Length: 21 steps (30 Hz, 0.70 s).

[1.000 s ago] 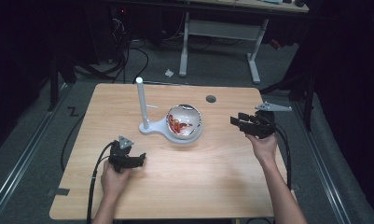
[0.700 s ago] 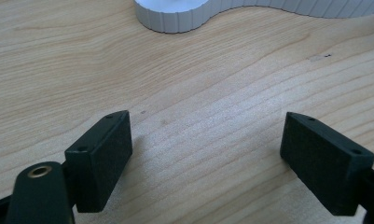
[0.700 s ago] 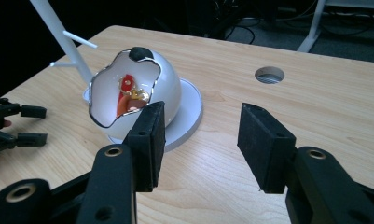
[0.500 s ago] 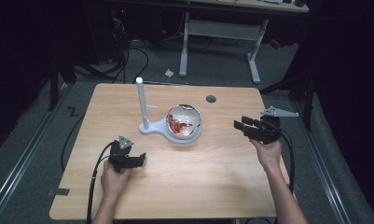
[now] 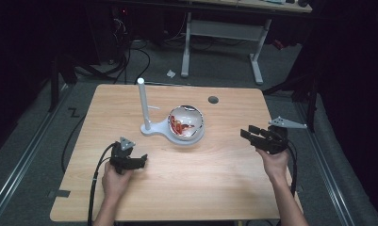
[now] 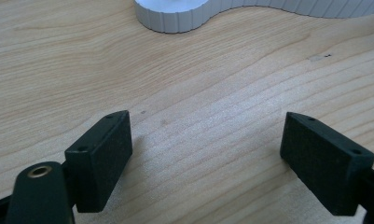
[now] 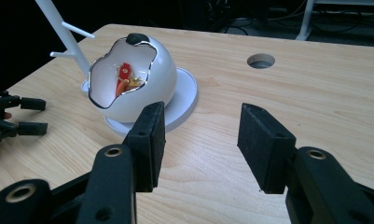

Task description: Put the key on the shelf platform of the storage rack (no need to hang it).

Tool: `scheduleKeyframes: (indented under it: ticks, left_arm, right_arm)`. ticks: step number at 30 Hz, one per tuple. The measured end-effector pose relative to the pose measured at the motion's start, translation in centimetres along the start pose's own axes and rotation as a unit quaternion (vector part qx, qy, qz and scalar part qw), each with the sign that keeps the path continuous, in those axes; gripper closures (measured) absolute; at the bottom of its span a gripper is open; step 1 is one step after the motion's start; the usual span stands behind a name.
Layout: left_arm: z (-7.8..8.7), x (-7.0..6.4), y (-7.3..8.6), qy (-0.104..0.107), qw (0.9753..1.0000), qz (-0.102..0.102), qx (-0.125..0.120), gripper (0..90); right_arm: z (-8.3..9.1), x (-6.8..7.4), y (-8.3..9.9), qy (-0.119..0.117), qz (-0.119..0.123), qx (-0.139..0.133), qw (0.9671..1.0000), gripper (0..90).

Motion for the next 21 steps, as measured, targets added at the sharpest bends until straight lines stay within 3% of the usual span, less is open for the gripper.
scheduleKeyframes:
  ticks: [11, 21]
  left_arm:
    - [0.0, 0.0, 0.0, 0.0, 1.0, 0.0, 0.0, 17.0]
    - [0.0, 0.0, 0.0, 0.0, 1.0, 0.0, 0.0, 17.1]
  right_arm:
    - [0.3, -0.3, 1.4, 0.001, -0.013, -0.001, 0.9999, 51.7]
    - [-0.5, -0.3, 3.4, -0.008, -0.03, 0.004, 0.9995, 51.6]
Point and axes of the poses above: each handheld gripper's, and its own axes: z roughly backward along the jaws, y roughly out of its underside, x roughly to its left, the point moved 5 cm from there along -z, roughly forward along the jaws, and after that the axes turned 2 degrees about -z, right-handed, at the moved point
